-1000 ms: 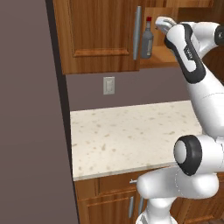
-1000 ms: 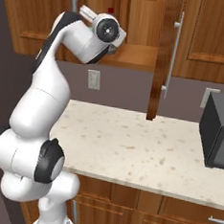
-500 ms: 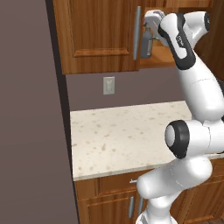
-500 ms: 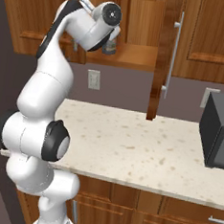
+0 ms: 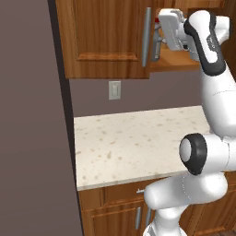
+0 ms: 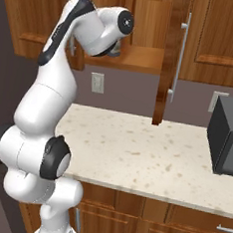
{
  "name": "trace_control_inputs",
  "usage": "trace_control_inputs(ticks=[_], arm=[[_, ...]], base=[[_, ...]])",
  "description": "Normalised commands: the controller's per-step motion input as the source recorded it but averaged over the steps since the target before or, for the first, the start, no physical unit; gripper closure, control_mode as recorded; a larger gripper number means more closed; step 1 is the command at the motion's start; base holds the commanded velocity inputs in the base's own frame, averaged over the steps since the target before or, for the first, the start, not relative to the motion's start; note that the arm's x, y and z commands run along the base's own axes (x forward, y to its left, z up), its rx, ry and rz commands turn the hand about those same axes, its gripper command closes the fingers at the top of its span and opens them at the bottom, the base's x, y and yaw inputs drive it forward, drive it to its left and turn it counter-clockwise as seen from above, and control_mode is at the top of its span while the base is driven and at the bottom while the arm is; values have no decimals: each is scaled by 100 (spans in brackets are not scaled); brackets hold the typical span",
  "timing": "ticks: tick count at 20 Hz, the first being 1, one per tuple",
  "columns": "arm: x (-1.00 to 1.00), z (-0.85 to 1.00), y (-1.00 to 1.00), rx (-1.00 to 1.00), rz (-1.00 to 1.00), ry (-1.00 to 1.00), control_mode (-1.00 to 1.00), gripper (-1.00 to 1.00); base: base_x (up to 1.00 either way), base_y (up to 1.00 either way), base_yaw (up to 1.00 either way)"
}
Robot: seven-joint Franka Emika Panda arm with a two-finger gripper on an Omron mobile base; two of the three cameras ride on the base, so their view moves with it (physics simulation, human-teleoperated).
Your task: Open the cabinet directly in front. Then move the liquor and the cup to the dining counter with the jar on it.
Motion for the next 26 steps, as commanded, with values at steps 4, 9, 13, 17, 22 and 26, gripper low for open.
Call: trace_control_inputs(ticks=[4, 9, 13, 17, 22, 26], arm=[[-95, 0, 100, 0, 30, -3, -100, -100], [-76, -1, 100, 0, 27, 0, -100, -100], [-26, -7, 100, 4, 28, 3, -100, -100], [-13, -13, 100, 2, 26, 3, -100, -100], [-23, -23, 100, 0, 26, 2, -100, -100], [-72, -30, 100, 0, 28, -4, -100, -100]], base=[[0, 0, 0], [0, 0, 0], [0, 0, 0], [0, 0, 0], [0, 0, 0], [0, 0, 0]])
